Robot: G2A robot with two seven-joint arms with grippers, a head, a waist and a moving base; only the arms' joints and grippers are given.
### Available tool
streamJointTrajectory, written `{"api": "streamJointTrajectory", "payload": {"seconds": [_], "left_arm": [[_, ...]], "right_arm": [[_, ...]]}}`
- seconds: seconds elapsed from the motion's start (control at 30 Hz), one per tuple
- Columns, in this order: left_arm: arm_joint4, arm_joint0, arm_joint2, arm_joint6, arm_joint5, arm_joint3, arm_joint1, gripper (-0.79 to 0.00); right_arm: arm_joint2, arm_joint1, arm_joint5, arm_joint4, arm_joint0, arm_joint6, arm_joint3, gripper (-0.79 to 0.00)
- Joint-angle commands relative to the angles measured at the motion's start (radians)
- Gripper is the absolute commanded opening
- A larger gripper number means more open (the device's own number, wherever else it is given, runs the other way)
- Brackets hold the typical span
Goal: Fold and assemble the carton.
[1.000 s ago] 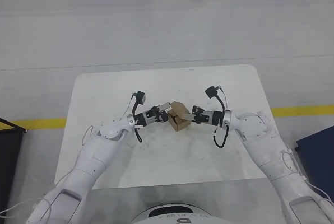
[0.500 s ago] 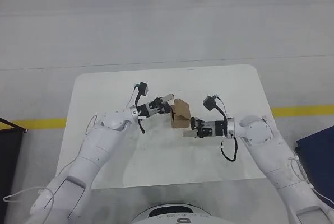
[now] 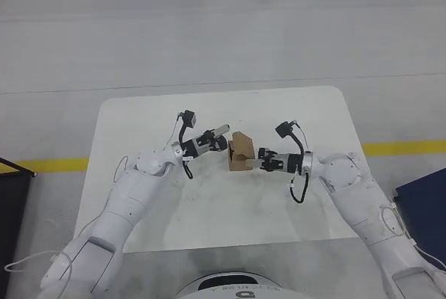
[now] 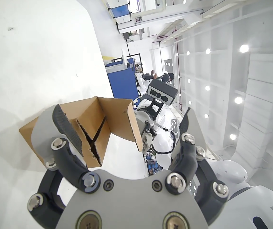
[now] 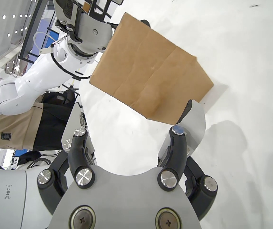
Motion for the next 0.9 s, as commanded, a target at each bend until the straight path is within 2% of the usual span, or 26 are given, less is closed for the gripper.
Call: {"api": "streamJointTrajectory", "payload": {"seconds": [0.0, 0.17, 0.37, 0.47, 0.5, 0.6, 0.7, 0.87], "left_arm": [[0.004, 0.010, -0.004, 0.003, 0.009, -0.013, 0.002, 0.000], [-0.031, 0.016, -0.004, 0.027, 0.009, -0.040, -0.005, 0.000], [-0.048, 0.003, 0.038, 0.049, 0.002, -0.025, -0.028, 0.000], [-0.055, 0.001, 0.049, 0.062, -0.018, -0.009, -0.037, 0.000], [-0.053, 0.002, 0.050, 0.067, -0.025, -0.001, -0.038, 0.000], [-0.030, 0.006, 0.043, 0.079, -0.033, 0.015, -0.036, 0.000], [-0.013, 0.020, 0.025, 0.089, -0.043, 0.003, -0.029, 0.000], [0.024, 0.049, -0.010, 0.095, -0.028, -0.054, -0.012, 0.000]], "right_arm": [[-0.024, -0.004, -0.019, 0.018, 0.014, 0.012, 0.015, -0.071], [-0.066, -0.011, -0.090, 0.175, 0.044, 0.119, 0.058, -0.052], [-0.007, 0.011, -0.101, 0.232, 0.044, 0.183, 0.075, -0.015], [0.049, 0.026, -0.050, 0.165, 0.022, 0.111, 0.035, -0.077], [0.063, 0.030, -0.030, 0.117, 0.011, 0.079, 0.011, -0.046], [0.077, 0.035, 0.102, -0.061, -0.029, -0.040, -0.082, -0.058], [0.077, 0.035, 0.158, -0.067, -0.054, -0.080, -0.119, -0.068], [0.077, 0.032, 0.216, -0.023, -0.040, -0.099, -0.100, -0.105]]}}
